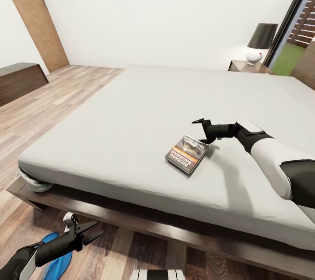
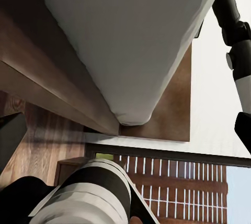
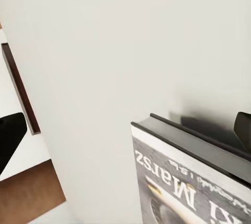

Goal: In the bedroom, move the book from the bed onto either nightstand, and place the two sandals side by side next to the bed.

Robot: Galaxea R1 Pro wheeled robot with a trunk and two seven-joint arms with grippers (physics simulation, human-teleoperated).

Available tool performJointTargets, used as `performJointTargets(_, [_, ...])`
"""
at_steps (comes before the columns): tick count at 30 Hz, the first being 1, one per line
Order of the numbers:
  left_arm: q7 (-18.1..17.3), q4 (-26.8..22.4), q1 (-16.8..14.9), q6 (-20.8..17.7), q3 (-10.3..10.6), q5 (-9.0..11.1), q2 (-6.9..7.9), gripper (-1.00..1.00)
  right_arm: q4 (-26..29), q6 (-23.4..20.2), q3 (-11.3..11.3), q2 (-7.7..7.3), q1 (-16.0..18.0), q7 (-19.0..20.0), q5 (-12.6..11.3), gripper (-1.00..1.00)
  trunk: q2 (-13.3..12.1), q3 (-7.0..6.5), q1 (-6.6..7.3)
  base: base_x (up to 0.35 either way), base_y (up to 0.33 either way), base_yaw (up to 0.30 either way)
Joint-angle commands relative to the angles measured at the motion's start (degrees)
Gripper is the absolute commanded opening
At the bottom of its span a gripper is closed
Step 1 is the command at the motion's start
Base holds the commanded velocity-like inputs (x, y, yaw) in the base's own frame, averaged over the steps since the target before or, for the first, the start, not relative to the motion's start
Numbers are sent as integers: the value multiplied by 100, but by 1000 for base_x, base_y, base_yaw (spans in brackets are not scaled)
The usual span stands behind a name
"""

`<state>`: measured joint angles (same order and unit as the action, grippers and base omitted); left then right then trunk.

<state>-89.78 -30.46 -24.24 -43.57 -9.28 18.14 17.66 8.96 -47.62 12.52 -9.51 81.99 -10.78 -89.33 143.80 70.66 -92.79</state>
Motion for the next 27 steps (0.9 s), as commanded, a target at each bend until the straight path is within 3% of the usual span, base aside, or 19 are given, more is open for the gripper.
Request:
performJointTargets(1, [-22,0,-1,-59,-1,-3,0,100,9,-11,36,-2,1,-47,-57,100,2,5,1,-5,0,0])
performJointTargets(22, [-22,89,-1,-46,-12,5,0,100,18,-11,50,9,1,-47,-58,100,2,5,1,-1,0,0])
performJointTargets(27, [-22,92,-1,-46,-13,5,0,100,18,-11,144,9,1,-47,-63,100,2,5,1,0,0,0])
